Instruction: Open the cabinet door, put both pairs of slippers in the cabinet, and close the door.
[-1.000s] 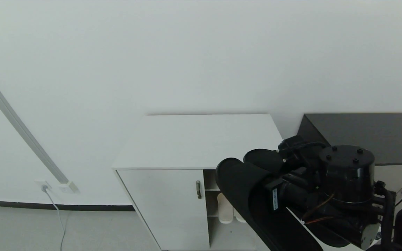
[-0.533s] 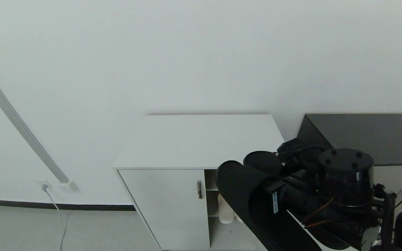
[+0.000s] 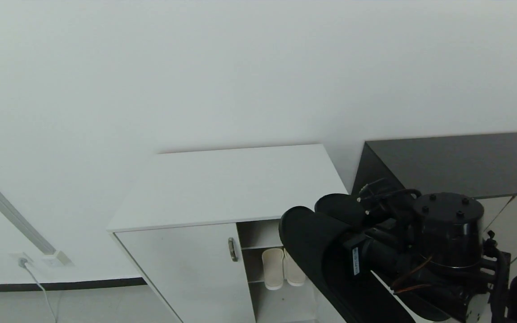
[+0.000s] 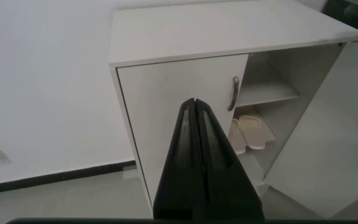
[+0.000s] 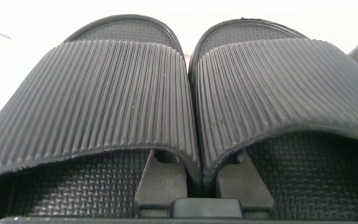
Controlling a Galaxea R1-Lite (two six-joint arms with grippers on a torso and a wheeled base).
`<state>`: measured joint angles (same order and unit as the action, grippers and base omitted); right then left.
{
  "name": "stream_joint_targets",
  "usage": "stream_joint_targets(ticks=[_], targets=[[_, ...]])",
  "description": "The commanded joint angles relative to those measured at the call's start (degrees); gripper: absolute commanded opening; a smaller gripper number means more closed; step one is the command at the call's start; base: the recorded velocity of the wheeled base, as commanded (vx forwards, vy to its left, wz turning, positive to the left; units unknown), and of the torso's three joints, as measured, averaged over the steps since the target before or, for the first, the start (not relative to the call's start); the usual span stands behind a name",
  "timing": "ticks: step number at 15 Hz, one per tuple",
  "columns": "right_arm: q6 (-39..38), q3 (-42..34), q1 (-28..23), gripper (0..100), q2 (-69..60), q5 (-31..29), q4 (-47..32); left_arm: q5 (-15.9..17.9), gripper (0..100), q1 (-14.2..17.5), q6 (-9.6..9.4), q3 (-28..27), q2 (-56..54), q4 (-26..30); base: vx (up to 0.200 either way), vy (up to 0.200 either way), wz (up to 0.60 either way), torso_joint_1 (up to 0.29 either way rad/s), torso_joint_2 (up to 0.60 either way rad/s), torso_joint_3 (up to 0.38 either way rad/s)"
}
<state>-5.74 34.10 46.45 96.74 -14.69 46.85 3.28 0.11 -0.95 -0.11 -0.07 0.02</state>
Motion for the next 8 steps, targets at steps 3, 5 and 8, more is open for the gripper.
stream_joint_targets(ticks=[3,5,8], targets=[[0.0,0.0,0.1,0,0.2,0.1,0.0,0.1,0,0.0,-0.02,0.0,0.1,0.1,0.000,0.000,0.00,0.000,0.00,0.000],[0.0,-0.1,0.4,0,0.3,0.2,0.0,0.0,0,0.0,-0.02,0.0,0.1,0.1,0.000,0.000,0.00,0.000,0.00,0.000],[0.0,-0.3,0.8,0,0.2,0.3,0.1,0.1,0,0.0,0.07,0.0,0.1,0.1,0.000,0.000,0.00,0.000,0.00,0.000]])
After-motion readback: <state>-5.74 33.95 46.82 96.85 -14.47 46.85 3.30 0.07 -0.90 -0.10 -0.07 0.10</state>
